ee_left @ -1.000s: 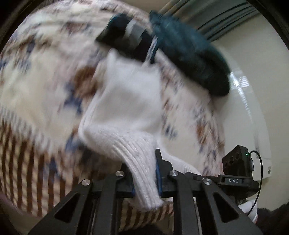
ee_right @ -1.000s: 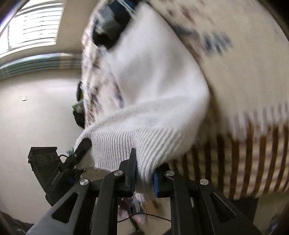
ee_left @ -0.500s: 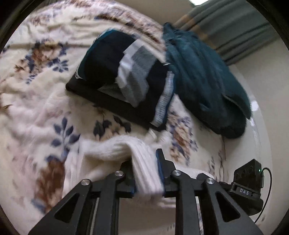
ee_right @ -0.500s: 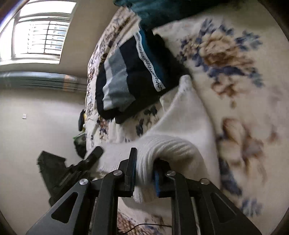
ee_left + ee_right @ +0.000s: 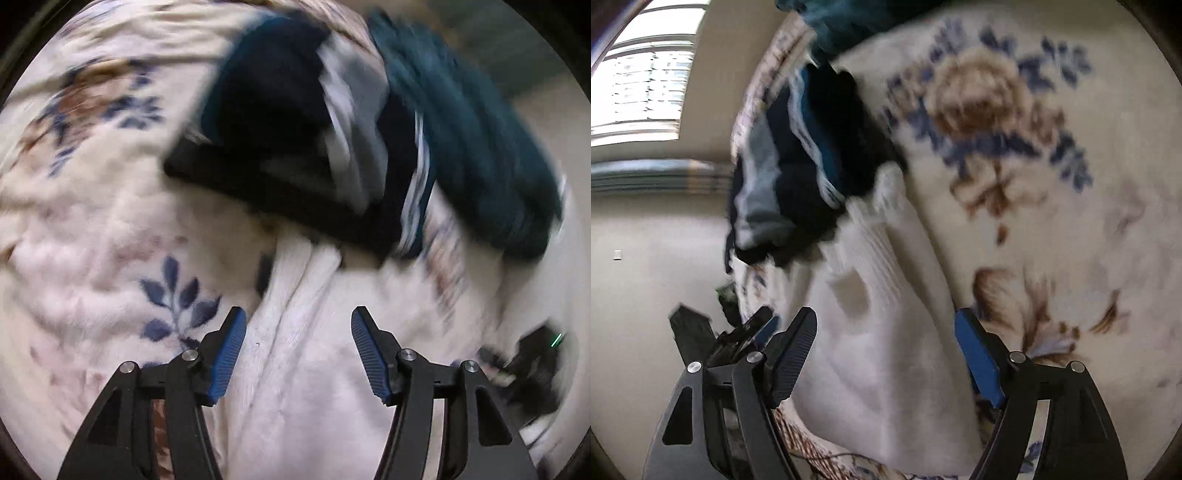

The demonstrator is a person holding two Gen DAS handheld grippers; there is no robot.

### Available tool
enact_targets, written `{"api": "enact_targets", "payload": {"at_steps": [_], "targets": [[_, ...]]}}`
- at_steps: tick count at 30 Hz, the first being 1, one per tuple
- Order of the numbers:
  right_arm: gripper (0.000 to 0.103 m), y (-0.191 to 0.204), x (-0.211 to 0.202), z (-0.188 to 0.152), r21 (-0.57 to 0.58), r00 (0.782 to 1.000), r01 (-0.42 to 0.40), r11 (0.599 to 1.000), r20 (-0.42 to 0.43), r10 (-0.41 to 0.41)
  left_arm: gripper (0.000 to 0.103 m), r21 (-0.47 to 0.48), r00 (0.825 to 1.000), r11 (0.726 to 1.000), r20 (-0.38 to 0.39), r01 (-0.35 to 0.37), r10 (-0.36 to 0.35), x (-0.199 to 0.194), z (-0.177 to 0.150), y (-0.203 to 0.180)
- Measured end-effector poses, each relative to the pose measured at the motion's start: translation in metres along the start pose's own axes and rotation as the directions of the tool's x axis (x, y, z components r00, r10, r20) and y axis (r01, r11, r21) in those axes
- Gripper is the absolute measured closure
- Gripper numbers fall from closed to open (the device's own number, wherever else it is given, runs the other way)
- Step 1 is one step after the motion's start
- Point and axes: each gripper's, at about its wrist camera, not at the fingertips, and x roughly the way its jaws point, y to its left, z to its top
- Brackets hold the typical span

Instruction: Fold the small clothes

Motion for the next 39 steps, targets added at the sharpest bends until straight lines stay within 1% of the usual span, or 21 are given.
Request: {"api": "enact_targets", "payload": {"at_steps": [2, 3, 4, 5, 6, 8, 10, 12, 16, 20, 22, 23, 24, 25, 27, 29, 30, 31, 32, 36, 39], "targets": [[0.031, 0.002, 0.015, 0.001, -0.018, 1.0, 0.013, 1.0, -0.012, -0.013, 0.049, 0.108, 0.995, 0.992, -0.068, -0.061, 0.069, 0.026, 0.002, -0.014], [0.061, 0.005, 0.021, 0.0, -0.035, 0.999, 0.038, 0.999, -0.01, -0.038, 0.065, 0.167, 0.995, 0.983, -0.064, -0.071, 0.083, 0.034, 0.001, -0.021], [0.096, 0.009, 0.025, 0.0, -0.052, 0.997, 0.07, 0.996, -0.006, -0.071, 0.096, 0.199, 0.994, 0.976, -0.053, -0.084, 0.096, 0.035, 0.0, -0.025], [0.096, 0.012, 0.026, 0.0, -0.066, 0.995, 0.101, 0.993, 0.005, -0.101, 0.095, 0.223, 0.992, 0.968, -0.031, -0.112, 0.122, 0.034, 0.0, -0.027], [0.097, 0.018, 0.024, 0.0, -0.085, 0.993, 0.116, 0.99, 0.032, -0.114, 0.096, 0.221, 0.994, 0.969, -0.004, -0.11, 0.113, 0.029, 0.001, -0.026], [0.097, 0.03, 0.015, -0.002, -0.132, 0.989, 0.138, 0.982, 0.078, -0.128, 0.096, 0.167, 0.994, 0.981, 0.064, -0.102, 0.093, 0.007, 0.003, -0.015], [0.099, 0.043, 0.003, -0.003, -0.167, 0.982, 0.157, 0.973, 0.13, -0.136, 0.096, 0.109, 0.993, 0.99, 0.097, -0.084, 0.073, -0.007, 0.008, 0.001], [0.099, 0.05, -0.001, 0.0, -0.183, 0.97, 0.204, 0.962, 0.173, -0.172, 0.096, 0.059, 0.994, 0.994, 0.073, -0.089, 0.084, 0.0, 0.012, 0.018], [0.099, 0.043, 0.025, 0.02, -0.154, 0.959, 0.268, 0.951, 0.136, -0.248, 0.095, -0.058, 0.998, 0.996, -0.02, -0.069, 0.068, 0.029, 0.018, 0.047], [0.099, 0.046, 0.033, 0.032, -0.185, 0.953, 0.295, 0.937, 0.122, -0.276, 0.095, -0.051, 0.999, 0.998, -0.018, -0.044, 0.043, 0.024, 0.02, 0.05], [0.098, 0.052, 0.038, 0.034, -0.228, 0.956, 0.294, 0.928, 0.078, -0.283, 0.091, -0.01, 0.999, 0.999, -0.024, -0.04, 0.04, 0.015, 0.022, 0.046], [0.098, 0.054, 0.04, 0.036, -0.239, 0.958, 0.285, 0.928, 0.066, -0.278, 0.09, -0.002, 0.999, 1.0, -0.027, -0.018, 0.018, 0.012, 0.023, 0.043], [0.094, 0.057, 0.042, 0.036, -0.253, 0.96, 0.281, 0.926, 0.057, -0.275, 0.079, -0.002, 1.0, 1.0, -0.028, -0.009, 0.009, 0.013, 0.027, 0.042], [0.087, 0.059, 0.045, 0.038, -0.267, 0.958, 0.284, 0.921, 0.052, -0.281, 0.069, 0.004, 1.0, 1.0, -0.024, 0.003, -0.003, 0.01, 0.03, 0.039], [0.083, 0.062, 0.054, 0.042, -0.283, 0.952, 0.303, 0.91, 0.044, -0.303, 0.063, 0.047, 1.0, 0.999, -0.019, 0.007, -0.006, 0.011, 0.035, 0.03], [0.089, 0.062, 0.059, 0.046, -0.273, 0.947, 0.32, 0.907, 0.065, -0.314, 0.063, 0.118, 0.998, 0.992, -0.035, -0.047, 0.052, 0.025, 0.041, 0.017], [0.098, 0.066, 0.058, 0.046, -0.278, 0.941, 0.337, 0.899, 0.092, -0.325, 0.069, 0.141, 0.997, 0.988, -0.032, -0.065, 0.07, 0.03, 0.043, 0.013], [0.098, 0.07, 0.056, 0.046, -0.285, 0.938, 0.346, 0.894, 0.108, -0.329, 0.096, 0.164, 0.996, 0.983, -0.004, -0.088, 0.09, 0.032, 0.044, 0.01], [0.098, 0.076, 0.052, 0.045, -0.291, 0.939, 0.343, 0.893, 0.127, -0.319, 0.095, 0.173, 0.995, 0.98, 0.009, -0.102, 0.102, 0.031, 0.044, 0.006], [0.099, 0.1, 0.025, 0.037, -0.336, 0.945, 0.315, 0.887, 0.2, -0.26, 0.096, 0.157, 0.99, 0.984, 0.129, -0.083, 0.063, -0.005, 0.045, 0.003], [0.099, 0.102, 0.024, 0.047, -0.316, 0.939, 0.323, 0.892, 0.226, -0.26, 0.096, 0.084, 0.991, 0.994, 0.122, -0.074, 0.063, -0.004, 0.048, 0.023]]}}
